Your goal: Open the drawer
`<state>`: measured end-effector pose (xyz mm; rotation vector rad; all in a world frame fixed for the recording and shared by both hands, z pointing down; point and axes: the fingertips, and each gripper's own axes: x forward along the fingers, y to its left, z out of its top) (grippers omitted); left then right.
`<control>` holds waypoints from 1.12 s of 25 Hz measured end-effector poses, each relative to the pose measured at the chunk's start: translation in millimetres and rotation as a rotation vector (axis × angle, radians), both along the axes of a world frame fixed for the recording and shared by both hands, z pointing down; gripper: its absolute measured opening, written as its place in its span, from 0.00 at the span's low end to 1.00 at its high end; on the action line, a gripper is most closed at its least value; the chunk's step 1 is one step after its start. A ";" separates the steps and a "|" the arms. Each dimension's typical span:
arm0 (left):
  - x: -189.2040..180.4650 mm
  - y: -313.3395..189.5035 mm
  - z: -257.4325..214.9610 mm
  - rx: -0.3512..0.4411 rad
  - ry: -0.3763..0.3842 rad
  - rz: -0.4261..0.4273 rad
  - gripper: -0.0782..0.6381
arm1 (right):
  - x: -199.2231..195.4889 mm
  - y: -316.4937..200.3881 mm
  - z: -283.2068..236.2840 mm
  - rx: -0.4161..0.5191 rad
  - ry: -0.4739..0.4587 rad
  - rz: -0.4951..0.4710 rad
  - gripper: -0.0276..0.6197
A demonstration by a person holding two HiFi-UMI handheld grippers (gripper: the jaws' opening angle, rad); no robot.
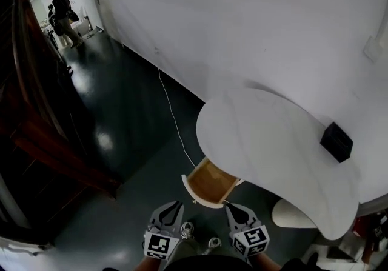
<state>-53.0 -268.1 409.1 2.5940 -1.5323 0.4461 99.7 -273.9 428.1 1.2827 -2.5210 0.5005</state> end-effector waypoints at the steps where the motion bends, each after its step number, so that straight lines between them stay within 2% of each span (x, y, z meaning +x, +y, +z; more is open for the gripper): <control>1: -0.5 0.7 -4.3 0.020 -0.005 0.014 0.17 | -0.1 1.9 -3.8 0.003 -0.004 0.007 0.05; 4: 3.2 -2.2 -16.3 0.084 -0.019 0.044 0.15 | 4.1 1.9 -12.9 0.024 -0.006 0.022 0.05; 8: 7.7 1.0 -22.2 0.050 -0.048 0.074 0.14 | 10.2 0.4 -23.9 0.057 -0.026 0.057 0.05; 13: 7.8 0.3 -33.0 0.068 -0.064 0.094 0.14 | 8.8 -1.9 -36.8 0.105 -0.053 0.062 0.05; 28: 14.4 3.3 -46.6 0.084 -0.055 0.132 0.13 | 1.8 2.9 -44.9 0.108 -0.007 0.065 0.05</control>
